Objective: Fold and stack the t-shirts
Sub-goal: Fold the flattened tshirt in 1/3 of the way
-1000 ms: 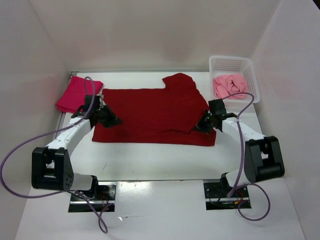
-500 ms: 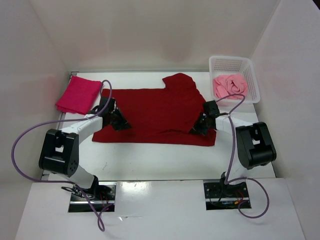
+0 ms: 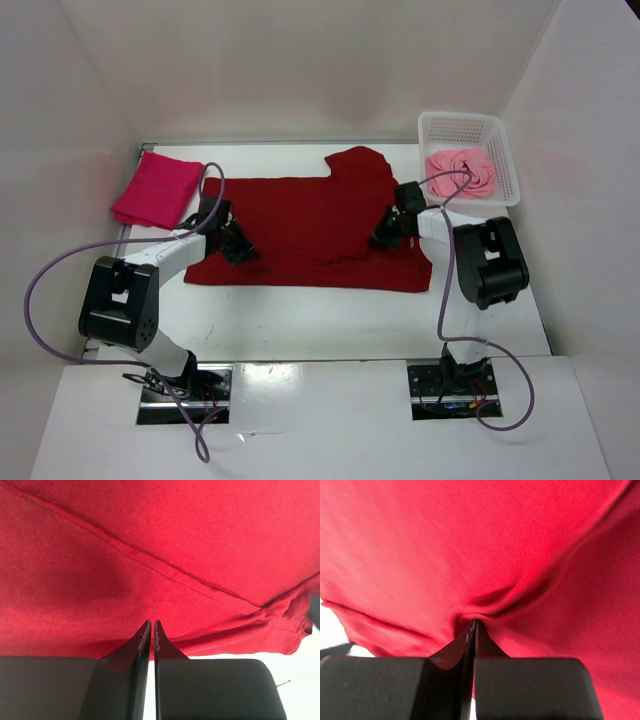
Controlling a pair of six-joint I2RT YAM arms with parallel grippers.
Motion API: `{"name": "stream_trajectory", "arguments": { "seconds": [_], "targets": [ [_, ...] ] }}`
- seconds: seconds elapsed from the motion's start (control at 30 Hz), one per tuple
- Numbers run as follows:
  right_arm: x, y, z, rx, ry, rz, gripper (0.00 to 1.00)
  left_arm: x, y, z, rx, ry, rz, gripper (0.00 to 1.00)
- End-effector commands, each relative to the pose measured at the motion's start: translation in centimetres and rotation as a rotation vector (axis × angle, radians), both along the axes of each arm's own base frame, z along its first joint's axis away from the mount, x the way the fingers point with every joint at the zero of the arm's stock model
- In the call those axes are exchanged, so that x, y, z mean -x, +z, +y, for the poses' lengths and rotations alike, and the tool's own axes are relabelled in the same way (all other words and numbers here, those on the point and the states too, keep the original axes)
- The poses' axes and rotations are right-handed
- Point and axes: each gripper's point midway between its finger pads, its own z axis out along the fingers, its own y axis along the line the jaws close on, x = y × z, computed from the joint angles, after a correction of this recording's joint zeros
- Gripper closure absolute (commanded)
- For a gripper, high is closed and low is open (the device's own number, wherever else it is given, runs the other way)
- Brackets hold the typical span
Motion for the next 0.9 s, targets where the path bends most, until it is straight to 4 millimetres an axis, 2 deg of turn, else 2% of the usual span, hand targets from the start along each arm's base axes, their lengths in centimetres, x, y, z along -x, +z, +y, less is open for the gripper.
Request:
{"name": "stream_trajectory", "arguments": {
  "seconds": [0.0,0.03,0.07,0.1,0.13,0.17,0.23,0.27,0.3,0.33,0.37,0.4,0.43,0.5,0.6,0.67,0.73,0.87],
  "targets": [
    [-5.7,2.6,3.0,-0.100,0.034,-0.114,1.00,-0.2,0.1,0.4,-0.008,0.000,-0.006,0.89],
    [-6.5,3.2,4.0,-0.140,0.062,-0.119,1.00,-0.2,0.1,0.4,-0.008,0.000,-0.006,0.89],
    [-8.1,4.9,4.8,-0.173,0.072,-0.145,1.00,-0.4,0.5,0.4,-0.008,0.000,-0.009,0.89],
    [-8.5,5.5,5.2,-0.196,0.074,-0.146,1.00,-0.8,1.2,0.2,0.003,-0.005,-0.028,0.89],
    [-9.4,6.7,5.4,-0.203,0.077,-0.179,1.00,-0.6,1.1,0.2,0.002,-0.005,-0.020,0.88],
    [-9.4,8.6,5.9,-0.216,0.082,-0.208,1.00,-0.6,1.5,0.2,0.004,-0.005,-0.030,0.88],
    [-9.6,9.8,5.3,-0.179,0.073,-0.247,0.98,-1.0,2.2,0.1,0.012,0.004,-0.046,0.88],
    [-9.3,11.4,4.9,-0.160,0.075,-0.280,0.97,-1.0,2.6,0.1,0.014,0.004,-0.057,0.86],
    [-8.8,11.7,4.6,-0.148,0.077,-0.290,0.94,-1.2,3.0,0.1,0.018,0.004,-0.075,0.86],
    [-7.7,10.6,3.7,-0.111,0.064,-0.267,0.93,-1.2,3.0,0.1,0.018,0.004,-0.075,0.86],
    [-6.9,10.4,3.0,-0.075,0.062,-0.269,0.91,-1.2,3.0,0.1,0.018,0.004,-0.075,0.85],
    [-6.2,11.8,2.4,-0.057,0.052,-0.310,0.84,-1.2,3.0,0.1,0.018,0.004,-0.075,0.85],
    [-4.5,10.1,1.6,-0.022,0.047,-0.269,0.78,-1.3,2.9,0.2,0.010,0.009,-0.076,0.85],
    [-3.0,9.7,0.0,0.047,0.032,-0.261,0.69,-1.0,2.6,0.2,0.009,0.009,-0.067,0.84],
    [0.7,6.5,-1.6,0.113,0.032,-0.168,0.64,-0.7,2.2,0.3,0.002,0.002,-0.060,0.84],
    [1.7,6.6,-2.4,0.133,0.016,-0.181,0.60,-0.3,1.9,0.1,0.001,-0.008,-0.051,0.84],
    [3.2,5.3,-2.9,0.148,0.014,-0.149,0.57,0.3,1.2,0.2,-0.007,-0.015,-0.035,0.82],
    [4.4,3.1,-1.6,0.104,0.066,-0.078,0.54,0.4,1.1,0.1,0.001,-0.020,-0.035,0.82]
  ]
}}
